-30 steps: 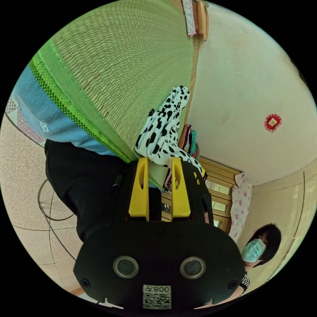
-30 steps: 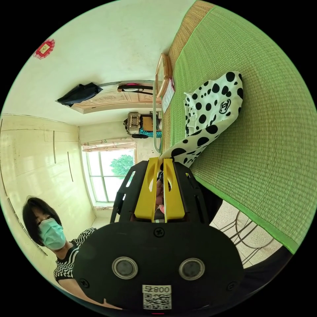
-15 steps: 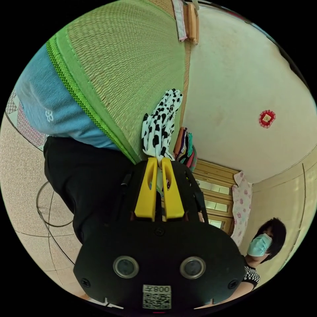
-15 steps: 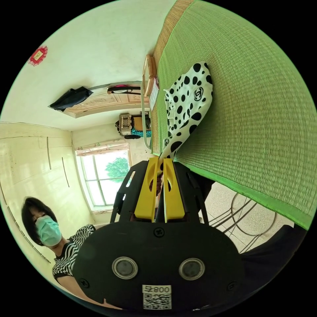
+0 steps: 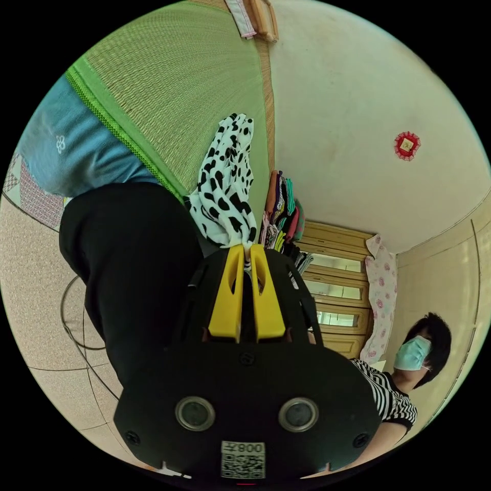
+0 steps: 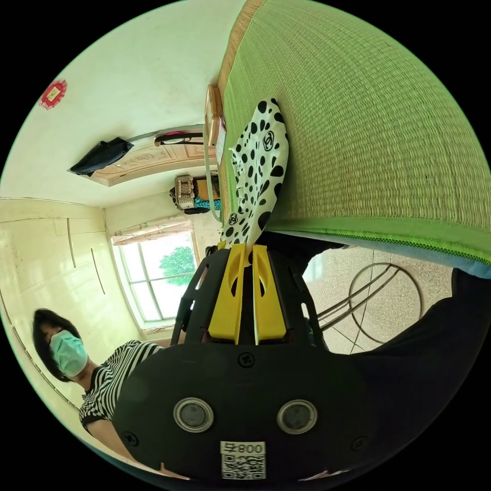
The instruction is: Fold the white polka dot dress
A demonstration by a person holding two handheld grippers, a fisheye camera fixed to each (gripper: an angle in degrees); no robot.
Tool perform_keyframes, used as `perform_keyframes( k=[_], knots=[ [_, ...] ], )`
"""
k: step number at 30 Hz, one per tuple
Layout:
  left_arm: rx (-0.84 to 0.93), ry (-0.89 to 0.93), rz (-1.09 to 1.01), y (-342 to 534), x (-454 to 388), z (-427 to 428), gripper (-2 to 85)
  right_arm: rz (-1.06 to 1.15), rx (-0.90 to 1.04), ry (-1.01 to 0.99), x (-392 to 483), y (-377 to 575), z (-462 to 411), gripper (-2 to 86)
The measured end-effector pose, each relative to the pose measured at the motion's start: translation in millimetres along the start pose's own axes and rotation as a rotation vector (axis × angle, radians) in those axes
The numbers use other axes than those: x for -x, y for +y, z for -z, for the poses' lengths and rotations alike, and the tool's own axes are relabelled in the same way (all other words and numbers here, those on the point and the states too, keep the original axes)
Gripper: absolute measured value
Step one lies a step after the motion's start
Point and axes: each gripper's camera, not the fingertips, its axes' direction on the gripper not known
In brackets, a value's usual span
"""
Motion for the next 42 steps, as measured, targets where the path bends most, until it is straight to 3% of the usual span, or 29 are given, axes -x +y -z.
perform_keyframes(
  k=[27, 35, 42],
  knots=[
    [0.152, 0.169, -0.231, -134, -194, -301, 2.1, 0.214, -0.194, -0.178, -81, 42, 220, 2.1],
    [0.227, 0.183, -0.304, -221, -280, -438, 2.1, 0.282, -0.285, -0.218, -102, 23, 305, 2.2],
    [0.274, 0.169, -0.371, -327, -359, -572, 2.1, 0.331, -0.358, -0.179, -109, -57, 409, 2.2]
  ],
)
